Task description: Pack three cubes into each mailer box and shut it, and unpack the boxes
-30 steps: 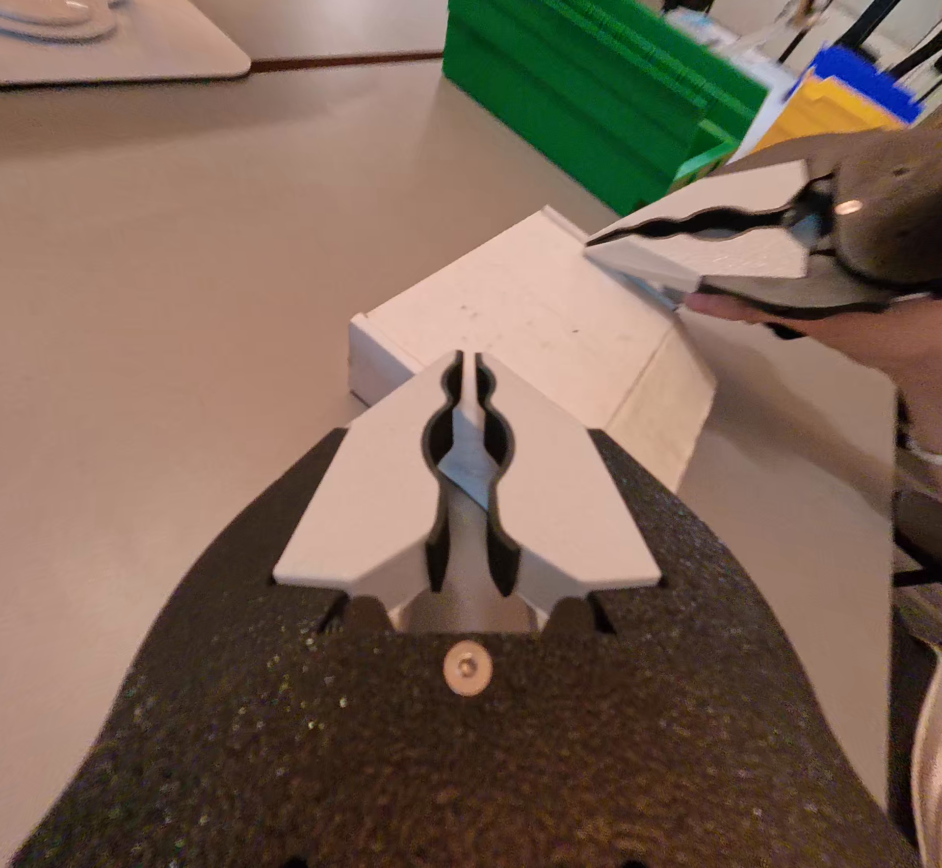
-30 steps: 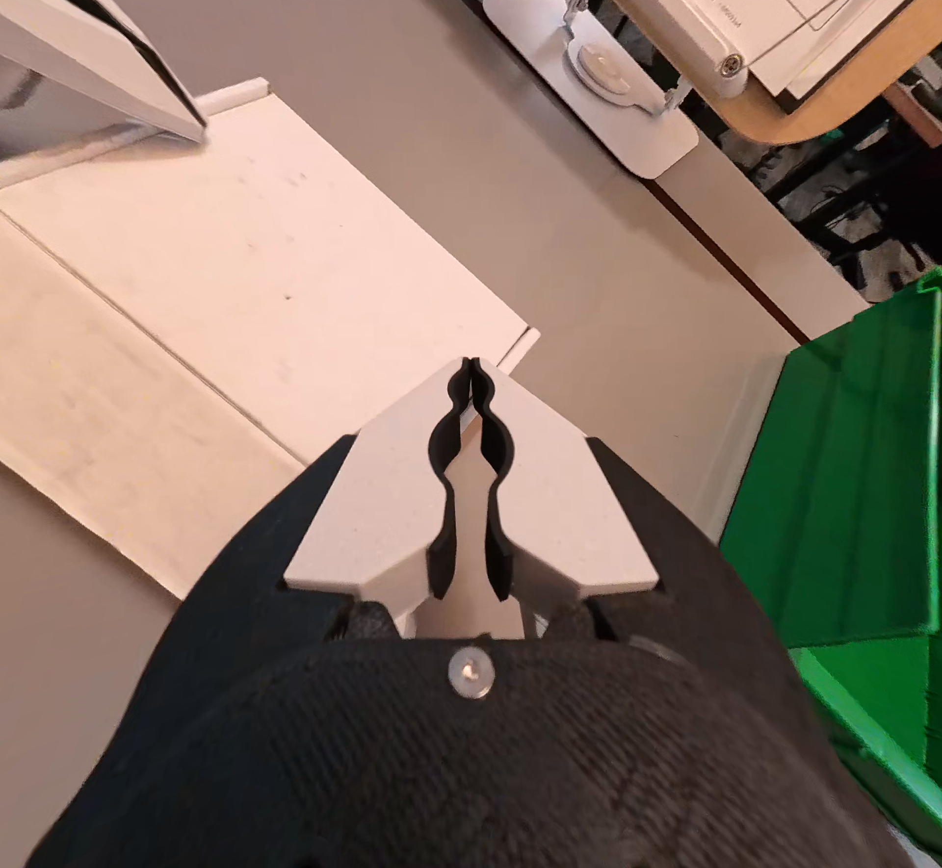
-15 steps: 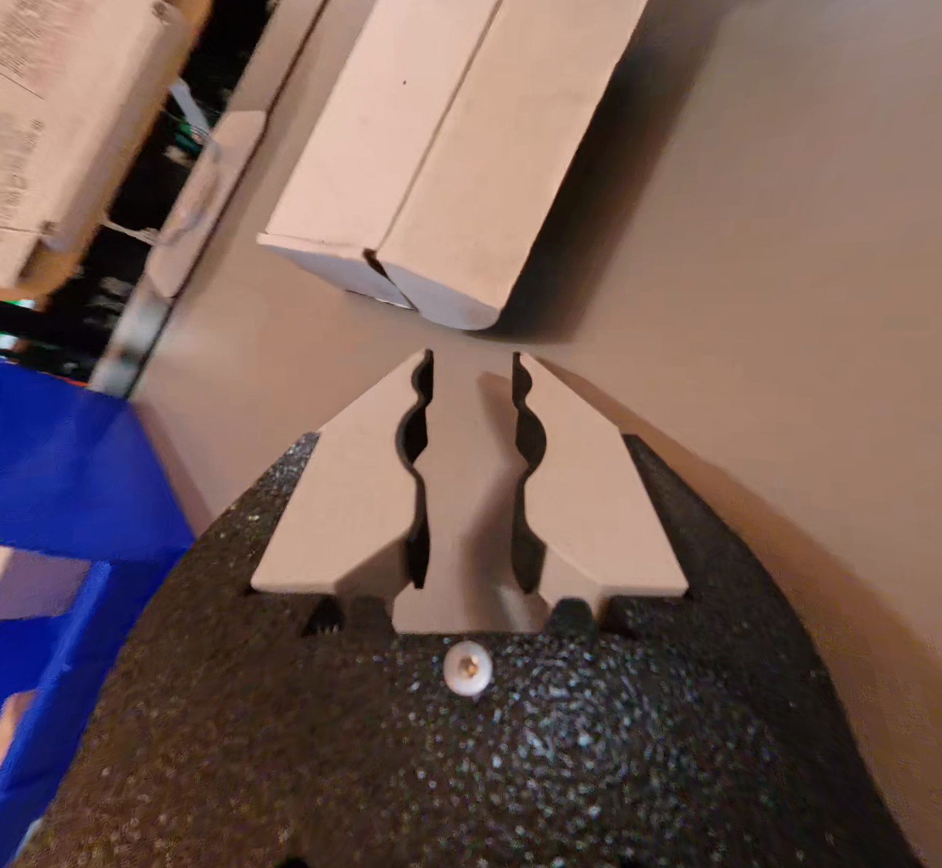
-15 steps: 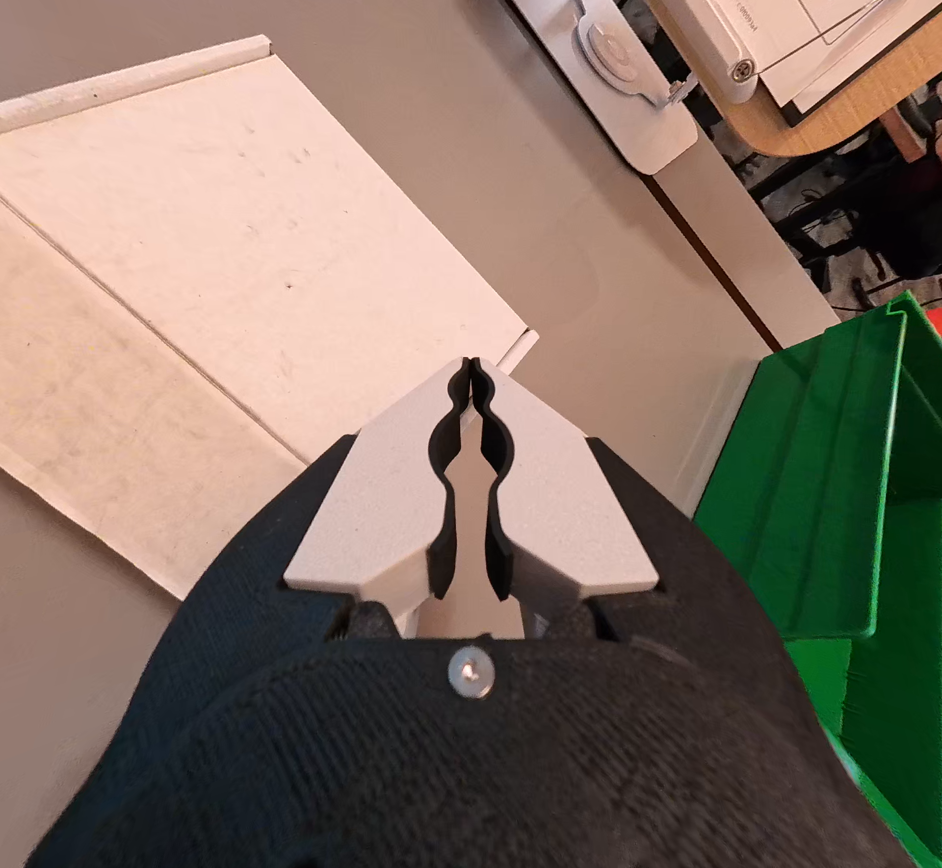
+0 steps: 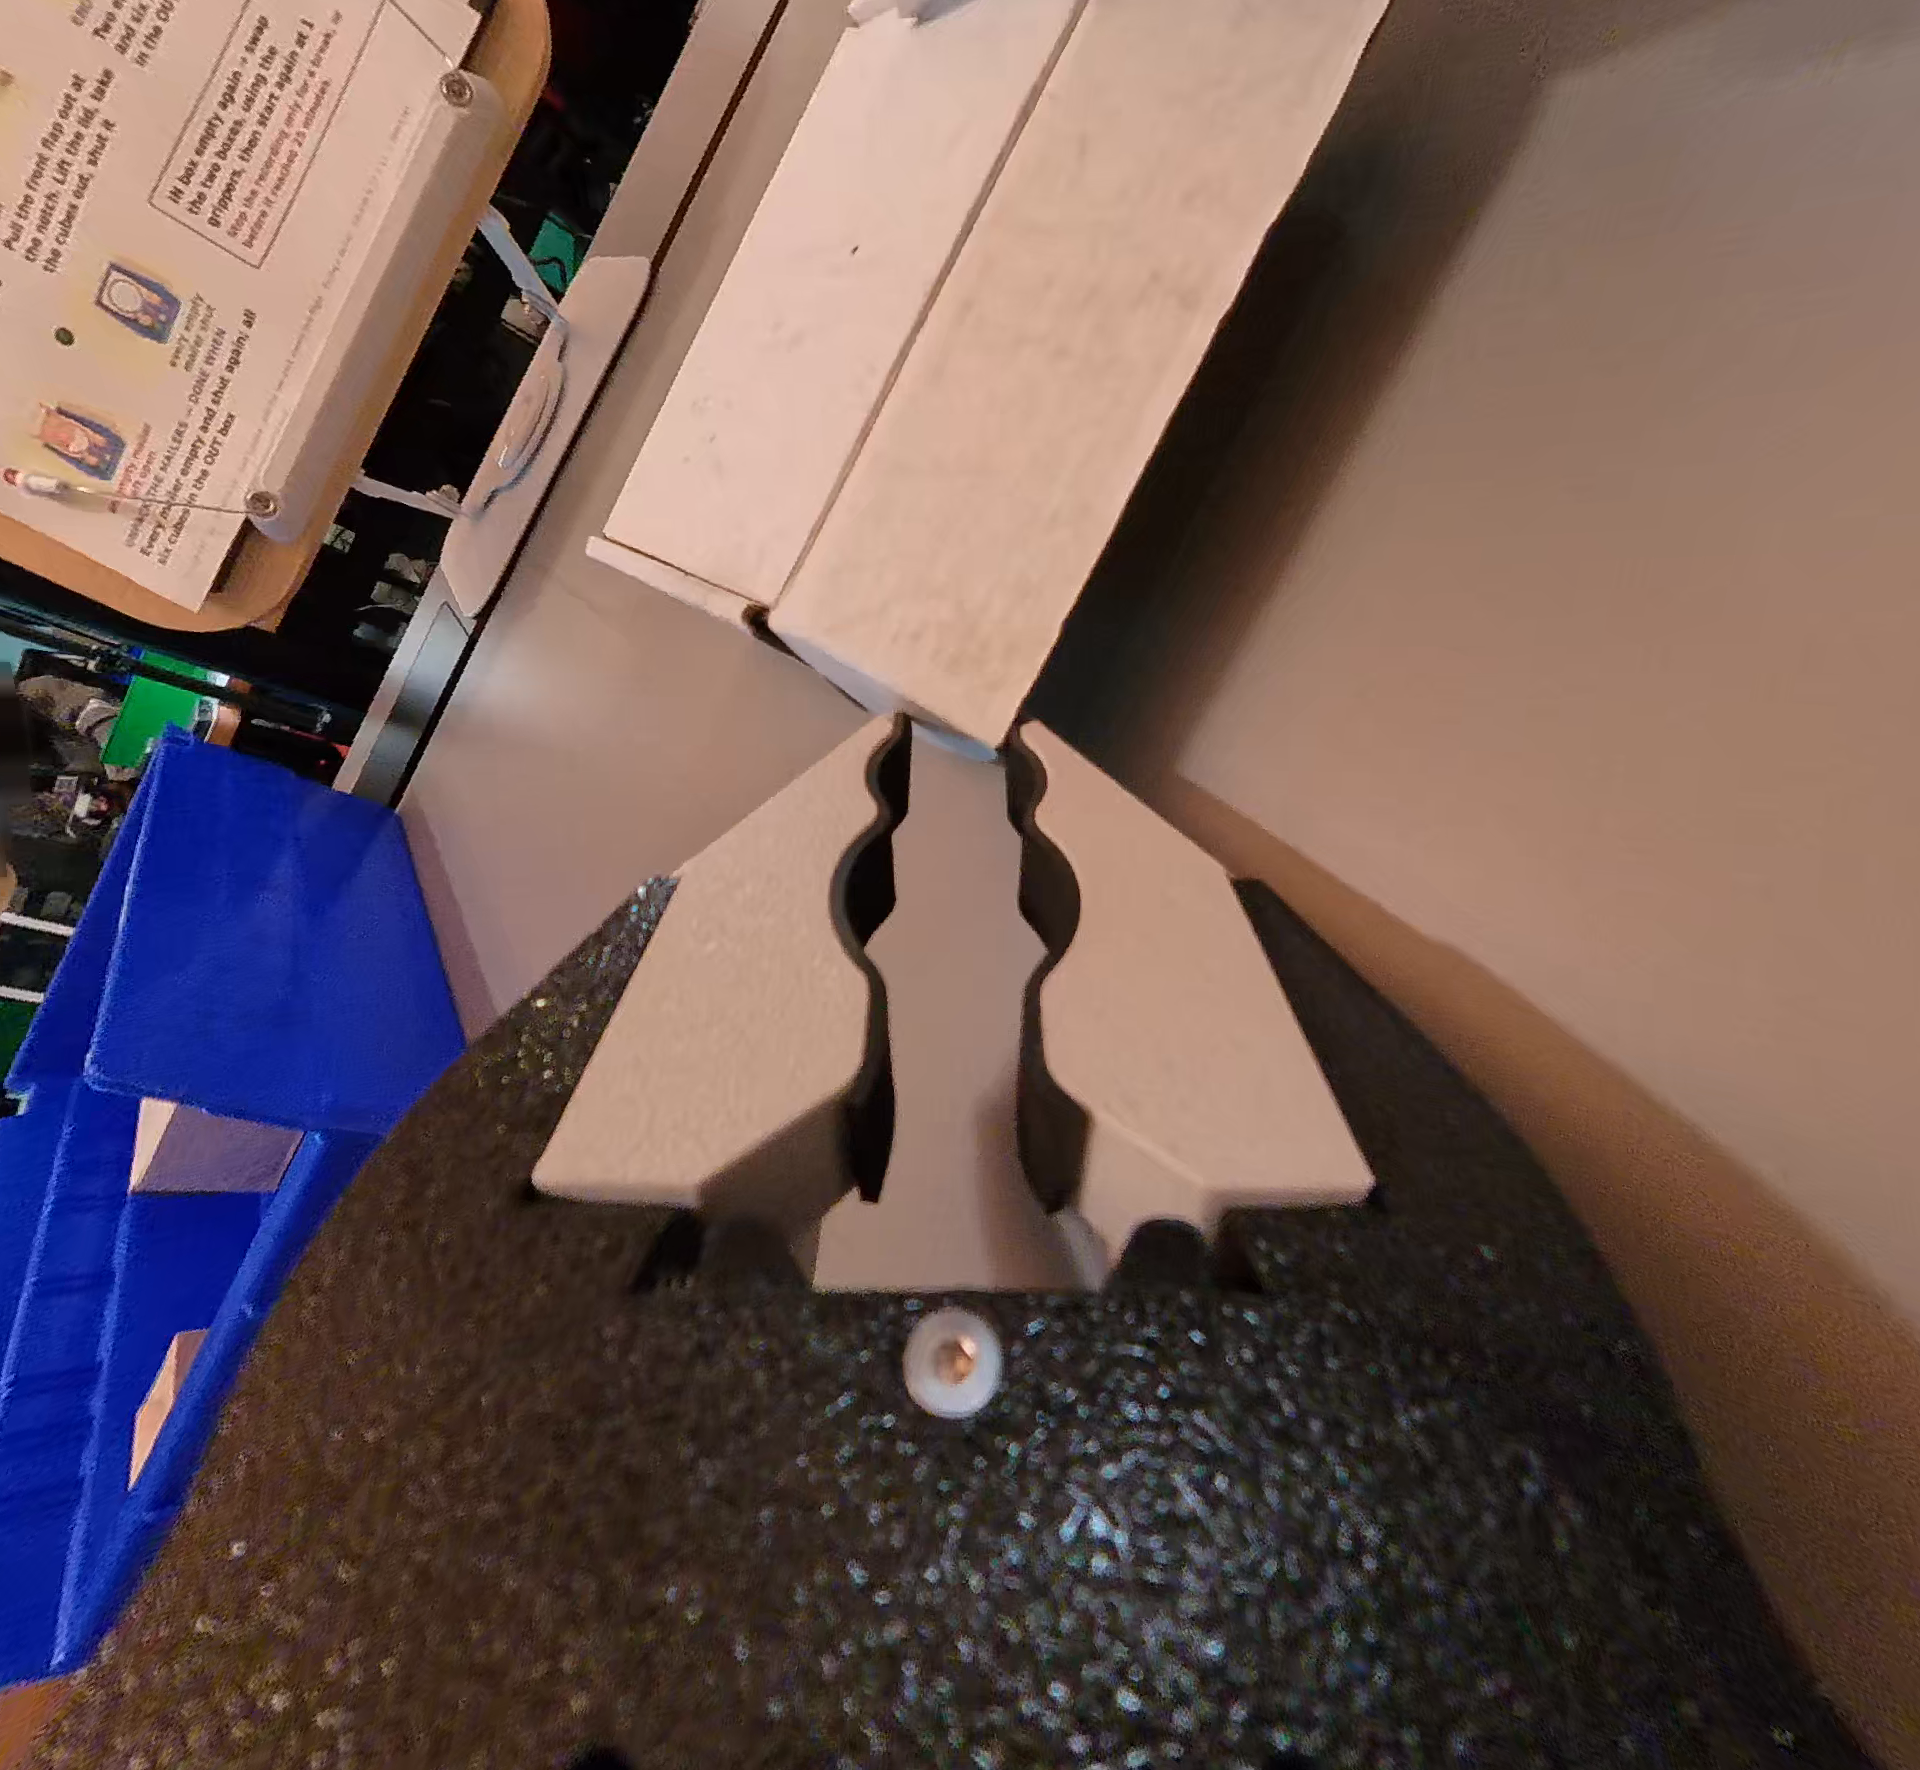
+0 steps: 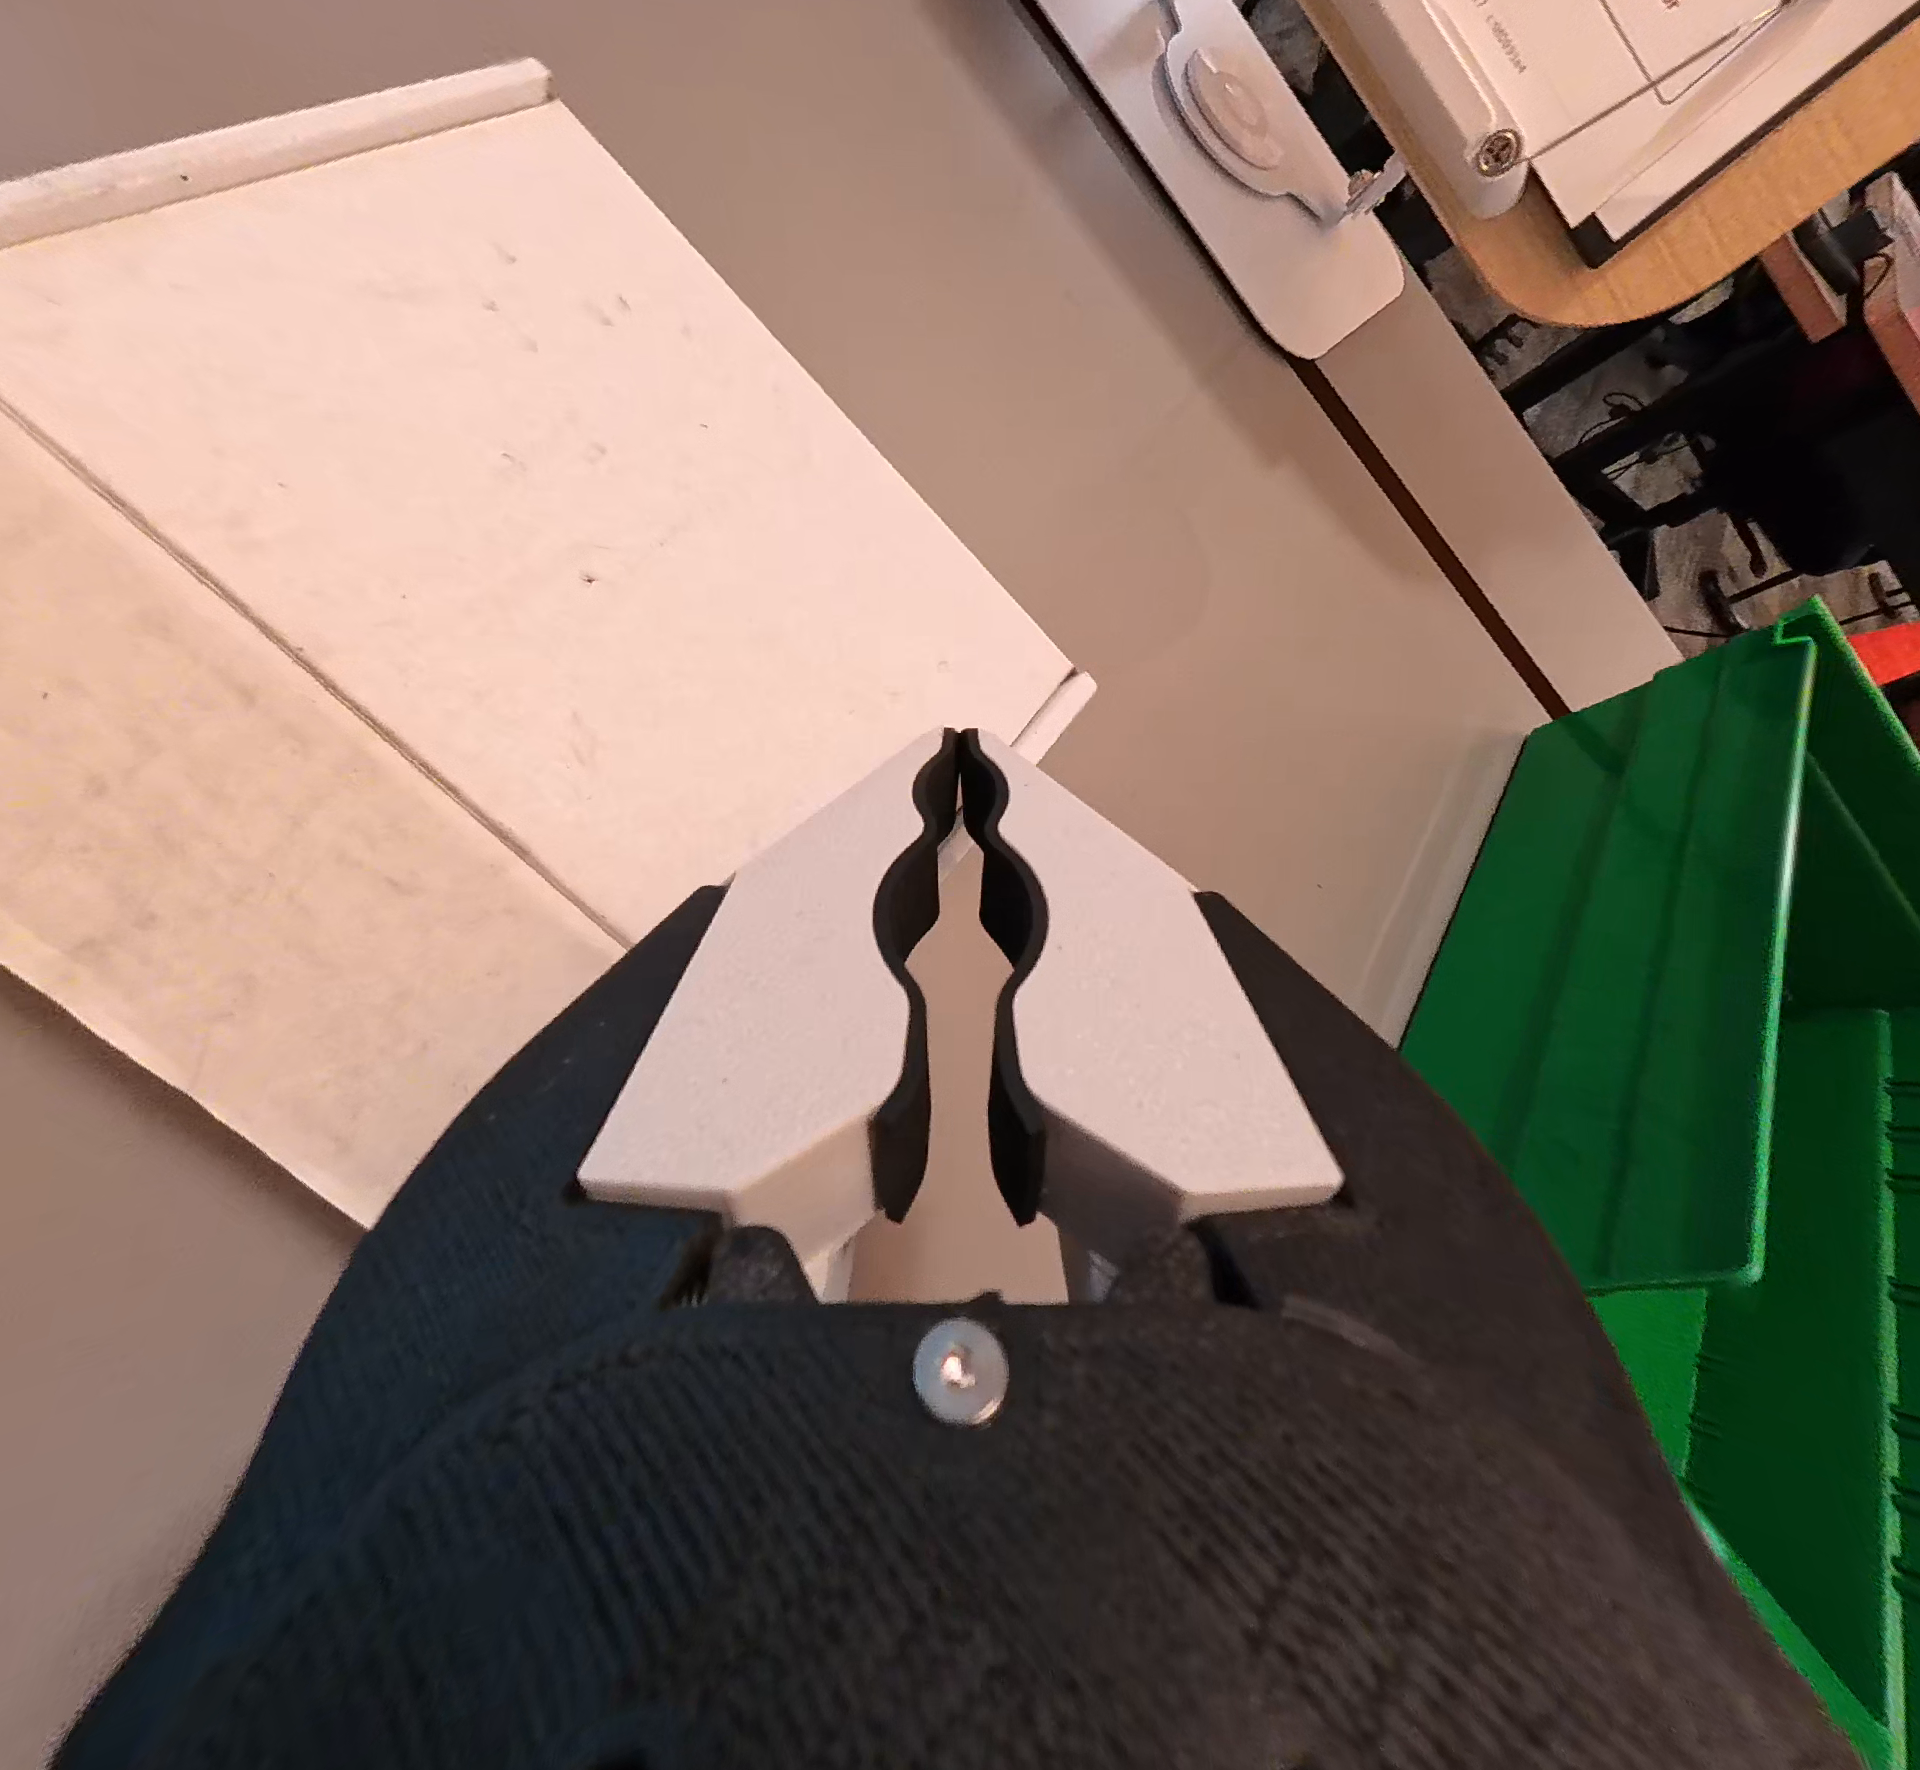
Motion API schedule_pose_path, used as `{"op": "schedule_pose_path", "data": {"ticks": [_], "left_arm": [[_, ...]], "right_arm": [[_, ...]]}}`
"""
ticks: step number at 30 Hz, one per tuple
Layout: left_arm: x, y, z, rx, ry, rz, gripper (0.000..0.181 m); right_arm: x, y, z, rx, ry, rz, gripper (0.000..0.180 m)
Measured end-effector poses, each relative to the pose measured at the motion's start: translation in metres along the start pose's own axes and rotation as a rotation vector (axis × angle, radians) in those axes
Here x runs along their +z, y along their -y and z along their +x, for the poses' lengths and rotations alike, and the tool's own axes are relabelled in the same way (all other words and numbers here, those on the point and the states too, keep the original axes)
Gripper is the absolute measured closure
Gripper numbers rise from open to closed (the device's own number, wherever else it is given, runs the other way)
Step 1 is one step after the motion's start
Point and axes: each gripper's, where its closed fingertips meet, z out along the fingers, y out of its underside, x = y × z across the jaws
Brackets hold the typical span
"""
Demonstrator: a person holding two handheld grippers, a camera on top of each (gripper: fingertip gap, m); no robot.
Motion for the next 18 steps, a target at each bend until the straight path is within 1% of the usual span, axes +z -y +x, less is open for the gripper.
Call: {"op": "schedule_pose_path", "data": {"ticks": [1,7,8,10,12,15,18], "left_arm": [[0.001,-0.001,0.000,0.000,0.001,-0.007,0.166],[-0.001,0.002,0.002,-0.076,-0.079,0.023,0.167],[-0.002,0.003,0.003,-0.090,-0.100,0.035,0.170],[-0.003,0.004,0.002,-0.111,-0.119,0.047,0.170],[-0.002,0.002,-0.002,-0.116,-0.088,0.034,0.171],[0.003,-0.005,-0.006,-0.063,-0.036,-0.007,0.172],[0.009,-0.011,-0.005,-0.012,-0.022,-0.054,0.171]], "right_arm": [[0.000,0.000,0.000,-0.002,-0.002,-0.001,0.180],[0.000,0.000,0.000,-0.001,-0.009,-0.002,0.180],[0.000,0.000,0.000,-0.004,-0.012,-0.004,0.180],[0.000,0.000,0.000,-0.011,-0.019,-0.009,0.180],[0.000,0.000,0.000,-0.025,-0.027,-0.013,0.180],[0.001,0.000,0.001,-0.030,-0.029,-0.015,0.180],[0.001,0.000,0.000,-0.026,-0.022,-0.009,0.180]]}}
